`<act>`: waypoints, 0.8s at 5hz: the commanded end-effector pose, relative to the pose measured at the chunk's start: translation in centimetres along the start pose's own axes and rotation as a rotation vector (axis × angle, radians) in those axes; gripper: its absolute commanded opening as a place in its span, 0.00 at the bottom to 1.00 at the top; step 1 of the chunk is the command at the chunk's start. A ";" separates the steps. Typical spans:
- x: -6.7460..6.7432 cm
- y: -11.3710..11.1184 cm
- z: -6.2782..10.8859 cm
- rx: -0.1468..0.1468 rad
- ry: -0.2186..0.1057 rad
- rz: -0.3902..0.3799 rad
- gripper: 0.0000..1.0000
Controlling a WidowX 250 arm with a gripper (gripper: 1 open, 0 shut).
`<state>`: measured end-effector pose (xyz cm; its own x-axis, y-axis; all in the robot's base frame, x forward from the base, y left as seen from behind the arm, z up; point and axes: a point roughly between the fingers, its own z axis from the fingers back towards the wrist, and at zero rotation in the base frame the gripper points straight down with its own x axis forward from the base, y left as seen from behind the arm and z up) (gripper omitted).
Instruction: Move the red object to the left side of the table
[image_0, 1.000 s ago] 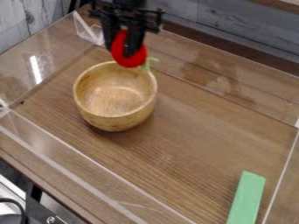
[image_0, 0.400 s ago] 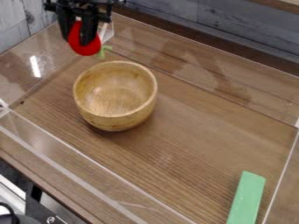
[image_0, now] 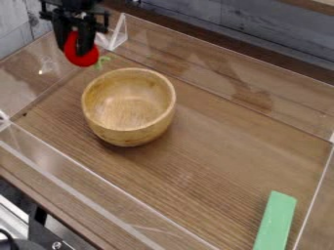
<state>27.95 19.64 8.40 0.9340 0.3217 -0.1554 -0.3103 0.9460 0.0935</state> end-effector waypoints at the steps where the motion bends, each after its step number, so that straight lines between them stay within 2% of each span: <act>1: 1.1 1.4 1.1 0.022 -0.058 0.015 0.00; 2: 1.5 1.6 0.3 0.020 -0.050 0.019 1.00; 4: 2.1 1.4 -0.2 0.013 -0.052 0.042 1.00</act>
<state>28.77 21.04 6.45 0.9225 0.3525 -0.1574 -0.3406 0.9351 0.0982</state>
